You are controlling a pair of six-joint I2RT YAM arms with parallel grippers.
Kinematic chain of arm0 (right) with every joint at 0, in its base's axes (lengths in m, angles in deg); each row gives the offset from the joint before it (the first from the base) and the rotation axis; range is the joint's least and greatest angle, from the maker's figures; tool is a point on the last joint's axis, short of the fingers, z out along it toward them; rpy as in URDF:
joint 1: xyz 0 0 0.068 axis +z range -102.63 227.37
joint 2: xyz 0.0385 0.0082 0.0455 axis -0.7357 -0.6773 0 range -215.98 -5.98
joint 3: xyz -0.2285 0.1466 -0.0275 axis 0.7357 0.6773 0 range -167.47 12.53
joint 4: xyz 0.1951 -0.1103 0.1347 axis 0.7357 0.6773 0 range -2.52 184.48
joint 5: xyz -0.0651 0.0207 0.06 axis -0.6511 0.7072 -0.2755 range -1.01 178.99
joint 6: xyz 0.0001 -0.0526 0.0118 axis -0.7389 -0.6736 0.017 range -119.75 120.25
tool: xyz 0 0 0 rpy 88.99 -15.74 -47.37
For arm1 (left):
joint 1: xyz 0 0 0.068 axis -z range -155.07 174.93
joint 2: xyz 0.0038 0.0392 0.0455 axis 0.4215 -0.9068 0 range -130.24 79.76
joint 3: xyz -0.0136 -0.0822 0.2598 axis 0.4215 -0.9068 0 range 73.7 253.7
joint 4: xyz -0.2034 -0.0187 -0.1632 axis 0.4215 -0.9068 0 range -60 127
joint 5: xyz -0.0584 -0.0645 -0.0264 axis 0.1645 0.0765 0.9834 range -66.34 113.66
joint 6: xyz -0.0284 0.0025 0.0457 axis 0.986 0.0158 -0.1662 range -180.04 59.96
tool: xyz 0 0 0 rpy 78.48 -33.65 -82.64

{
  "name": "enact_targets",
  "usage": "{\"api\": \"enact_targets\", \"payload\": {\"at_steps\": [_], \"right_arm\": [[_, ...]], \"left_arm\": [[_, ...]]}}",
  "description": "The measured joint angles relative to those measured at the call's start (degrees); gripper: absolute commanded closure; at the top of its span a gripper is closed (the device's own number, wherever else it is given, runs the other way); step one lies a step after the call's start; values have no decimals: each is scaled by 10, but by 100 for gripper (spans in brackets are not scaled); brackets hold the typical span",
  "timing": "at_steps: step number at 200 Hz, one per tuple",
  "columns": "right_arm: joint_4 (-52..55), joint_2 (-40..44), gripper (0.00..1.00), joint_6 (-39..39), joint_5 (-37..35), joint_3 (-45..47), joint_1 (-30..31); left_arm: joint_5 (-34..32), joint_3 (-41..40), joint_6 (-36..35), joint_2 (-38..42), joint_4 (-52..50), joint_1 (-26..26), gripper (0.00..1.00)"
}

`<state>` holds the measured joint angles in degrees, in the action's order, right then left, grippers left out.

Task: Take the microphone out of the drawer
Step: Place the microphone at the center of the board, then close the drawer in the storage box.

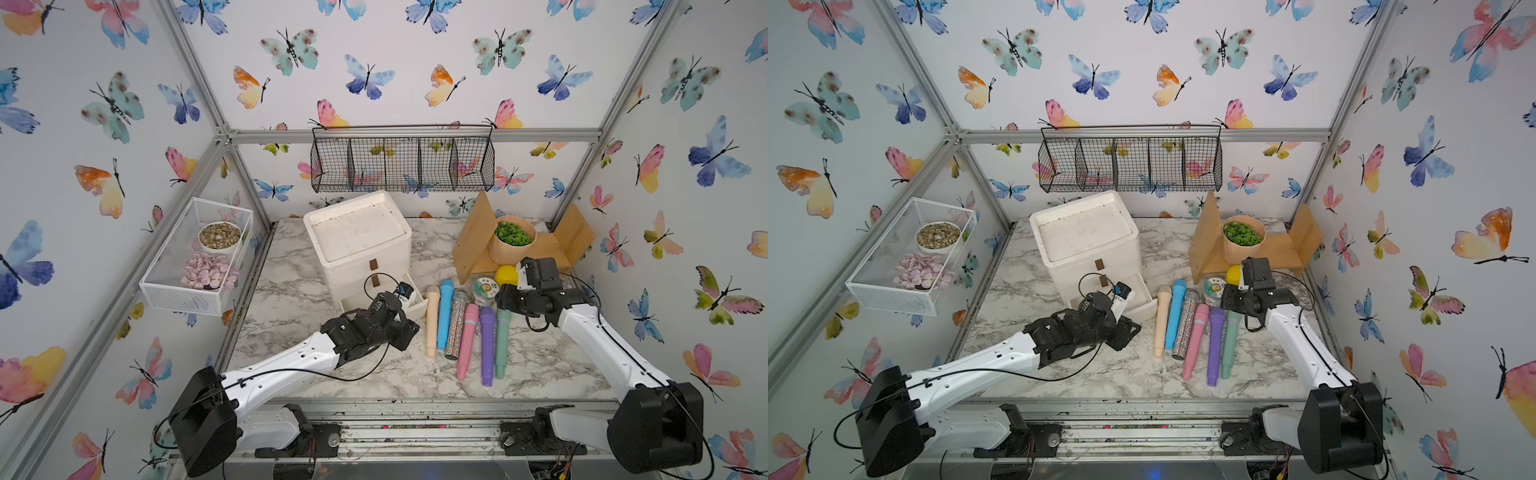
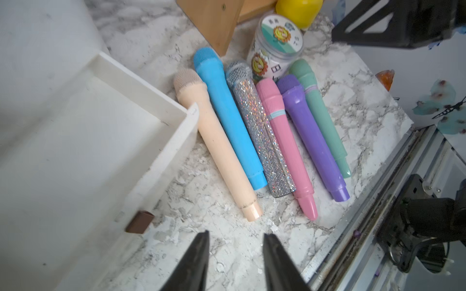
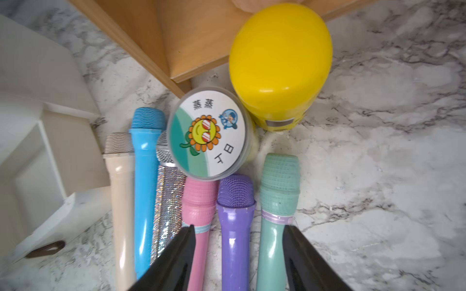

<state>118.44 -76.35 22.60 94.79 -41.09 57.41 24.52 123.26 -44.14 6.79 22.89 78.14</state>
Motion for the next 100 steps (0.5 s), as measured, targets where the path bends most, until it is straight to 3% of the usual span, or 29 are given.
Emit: {"api": "enact_targets", "payload": {"at_steps": [22, 53, 100], "right_arm": [[-45, 41, 31, 16, 65, 10, 0], [-122, 71, 2, 56, 165, 45, 0], [-198, 75, 2, 108, 250, 85, 0]], "left_arm": [[-21, -4, -15, -38, -2, 25, 100], [-64, -18, -11, -78, -7, 36, 100], [-157, -12, 25, -133, -17, 39, 100]]}}
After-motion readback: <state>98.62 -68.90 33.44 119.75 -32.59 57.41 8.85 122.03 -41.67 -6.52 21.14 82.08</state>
